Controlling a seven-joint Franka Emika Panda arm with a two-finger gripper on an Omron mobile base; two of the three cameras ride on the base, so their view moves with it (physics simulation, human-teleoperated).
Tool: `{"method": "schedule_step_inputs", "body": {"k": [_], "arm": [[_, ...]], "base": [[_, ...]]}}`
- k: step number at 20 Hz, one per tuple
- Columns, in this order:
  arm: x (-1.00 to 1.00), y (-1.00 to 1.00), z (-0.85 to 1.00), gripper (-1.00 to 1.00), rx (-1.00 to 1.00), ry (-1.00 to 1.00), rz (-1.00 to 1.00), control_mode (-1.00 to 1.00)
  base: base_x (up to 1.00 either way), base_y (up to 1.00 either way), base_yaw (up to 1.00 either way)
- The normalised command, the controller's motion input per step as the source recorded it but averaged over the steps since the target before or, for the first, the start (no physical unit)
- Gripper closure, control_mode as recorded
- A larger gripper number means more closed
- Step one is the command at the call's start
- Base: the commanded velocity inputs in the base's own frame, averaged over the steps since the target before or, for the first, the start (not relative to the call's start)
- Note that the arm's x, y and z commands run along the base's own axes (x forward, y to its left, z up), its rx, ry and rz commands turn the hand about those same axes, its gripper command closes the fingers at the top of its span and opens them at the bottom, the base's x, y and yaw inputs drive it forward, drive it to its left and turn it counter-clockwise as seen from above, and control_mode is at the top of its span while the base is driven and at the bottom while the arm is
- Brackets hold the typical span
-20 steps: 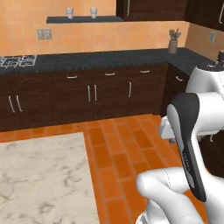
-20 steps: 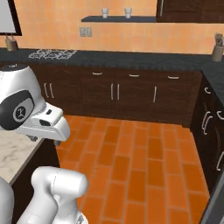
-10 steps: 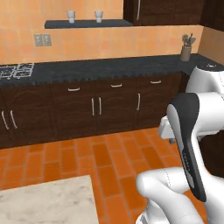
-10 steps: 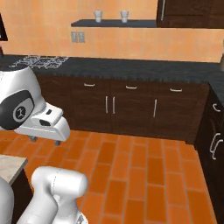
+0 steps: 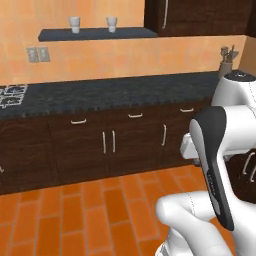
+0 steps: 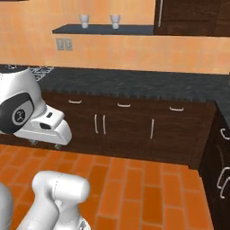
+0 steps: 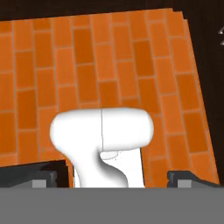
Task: Take the meat container that has the shrimp and place it on the second highest rack of the freezer. Then take the vegetable container that has the garlic and corn and place it on the highest rack of the freezer.
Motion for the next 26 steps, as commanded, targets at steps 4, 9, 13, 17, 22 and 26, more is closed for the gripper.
{"method": "schedule_step_inputs", "body": {"k": [4, 9, 13, 17, 22, 26], "arm": [[0.0, 0.0, 0.0, -1.0, 0.0, 0.0, 0.0, 1.0], [0.0, 0.0, 0.0, -1.0, 0.0, 0.0, 0.0, 1.0], [0.0, 0.0, 0.0, -1.0, 0.0, 0.0, 0.0, 1.0], [0.0, 0.0, 0.0, -1.0, 0.0, 0.0, 0.0, 1.0], [0.0, 0.0, 0.0, -1.0, 0.0, 0.0, 0.0, 1.0], [0.0, 0.0, 0.0, -1.0, 0.0, 0.0, 0.0, 1.0]], "base": [[0.59, -0.82, -0.41], [0.26, -0.25, -0.7], [0.07, -0.01, -0.78], [0.08, 0.39, -0.85], [0.29, 0.64, -0.79], [0.57, 0.95, -0.63]]}}
